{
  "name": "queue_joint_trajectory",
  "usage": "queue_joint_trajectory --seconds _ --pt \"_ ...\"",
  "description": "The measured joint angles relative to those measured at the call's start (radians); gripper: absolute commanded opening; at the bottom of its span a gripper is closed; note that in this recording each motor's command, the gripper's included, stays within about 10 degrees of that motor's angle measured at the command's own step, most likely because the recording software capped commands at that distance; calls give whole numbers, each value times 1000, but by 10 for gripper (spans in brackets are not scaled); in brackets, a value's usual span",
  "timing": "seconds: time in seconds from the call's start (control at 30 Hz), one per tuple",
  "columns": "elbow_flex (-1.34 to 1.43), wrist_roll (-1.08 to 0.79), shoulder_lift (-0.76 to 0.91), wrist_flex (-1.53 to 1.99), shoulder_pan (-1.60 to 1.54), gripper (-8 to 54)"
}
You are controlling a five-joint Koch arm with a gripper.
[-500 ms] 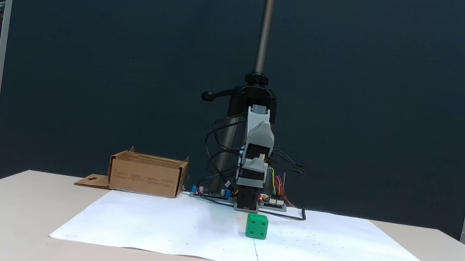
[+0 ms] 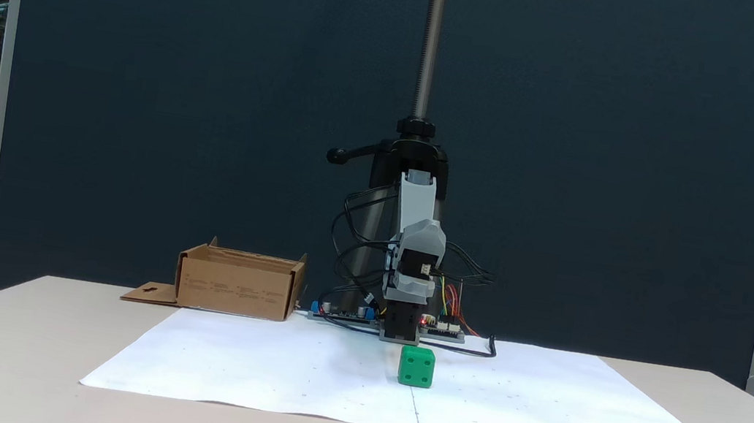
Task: Grasp a green dice and put it in the bin.
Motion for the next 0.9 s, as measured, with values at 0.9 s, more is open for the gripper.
queue_joint_trajectory --seconds 0.9 --pt "-2 -2 -2 -11 9 429"
